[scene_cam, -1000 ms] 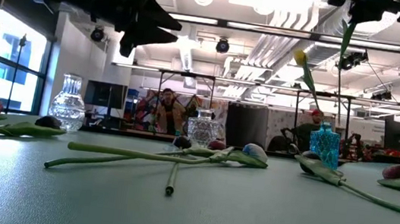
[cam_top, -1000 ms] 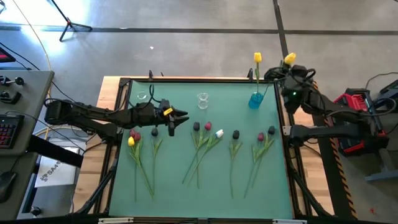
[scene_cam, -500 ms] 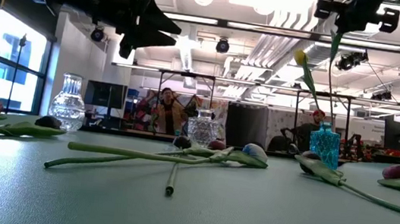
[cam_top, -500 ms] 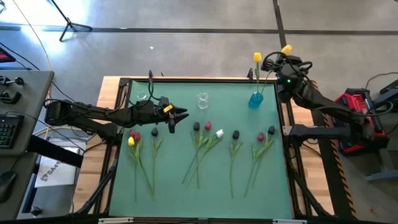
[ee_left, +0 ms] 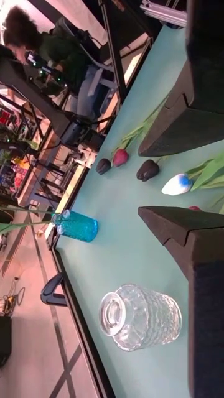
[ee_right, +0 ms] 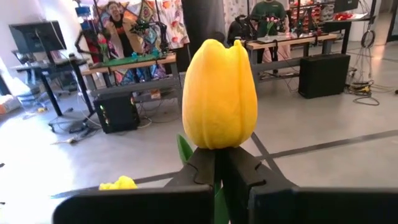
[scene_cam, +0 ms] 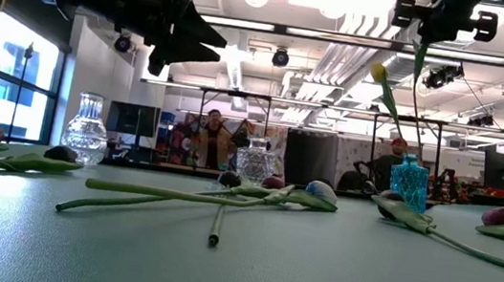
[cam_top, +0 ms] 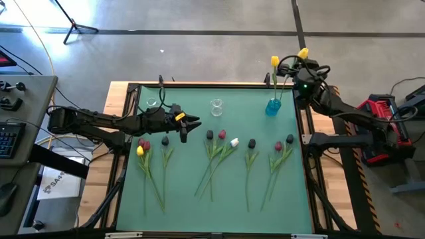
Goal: Sort flowers into vase by color
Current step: Put the yellow tulip into the blue vase
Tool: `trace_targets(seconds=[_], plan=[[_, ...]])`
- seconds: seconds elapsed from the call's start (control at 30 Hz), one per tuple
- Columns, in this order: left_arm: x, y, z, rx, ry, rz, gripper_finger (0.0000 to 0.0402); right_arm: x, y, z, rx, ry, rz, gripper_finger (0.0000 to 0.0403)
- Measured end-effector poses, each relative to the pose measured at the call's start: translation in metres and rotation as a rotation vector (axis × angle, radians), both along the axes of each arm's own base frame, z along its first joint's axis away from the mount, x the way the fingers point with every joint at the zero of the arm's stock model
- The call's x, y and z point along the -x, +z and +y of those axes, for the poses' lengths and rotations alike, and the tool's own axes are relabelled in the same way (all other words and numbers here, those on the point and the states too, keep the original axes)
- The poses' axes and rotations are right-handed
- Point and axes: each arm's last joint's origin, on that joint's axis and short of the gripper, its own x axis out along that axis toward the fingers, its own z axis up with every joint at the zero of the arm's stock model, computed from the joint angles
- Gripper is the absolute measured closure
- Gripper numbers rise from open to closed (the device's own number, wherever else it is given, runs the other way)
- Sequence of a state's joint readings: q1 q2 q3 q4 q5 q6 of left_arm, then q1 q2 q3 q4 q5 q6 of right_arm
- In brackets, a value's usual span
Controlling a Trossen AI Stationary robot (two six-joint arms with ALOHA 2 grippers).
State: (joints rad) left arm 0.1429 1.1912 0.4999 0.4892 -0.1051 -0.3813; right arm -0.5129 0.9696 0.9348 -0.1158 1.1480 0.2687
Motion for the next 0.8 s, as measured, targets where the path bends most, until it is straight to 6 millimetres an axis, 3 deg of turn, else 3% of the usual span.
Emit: trace_targets(seconds=[0.23, 0.6, 0.8], plan=[[0.000, 0.000, 0.000, 0.004, -0.007, 0.003, 0.0273, -0.011, -0.009, -0.005, -0.024, 0.009, 0.041, 0.0403], [0.001, -0.007, -0.008, 0.022, -0.044, 0.070, 0.0273, -0.010, -0.021, -0.003, -0.088, 0.005, 0.018, 0.0403], [0.000, -0.007, -0.010, 0.022, -0.051, 0.073, 0.0273, -0.012, 0.001, 0.002, 0.027, 0.040, -0.042, 0.0403]])
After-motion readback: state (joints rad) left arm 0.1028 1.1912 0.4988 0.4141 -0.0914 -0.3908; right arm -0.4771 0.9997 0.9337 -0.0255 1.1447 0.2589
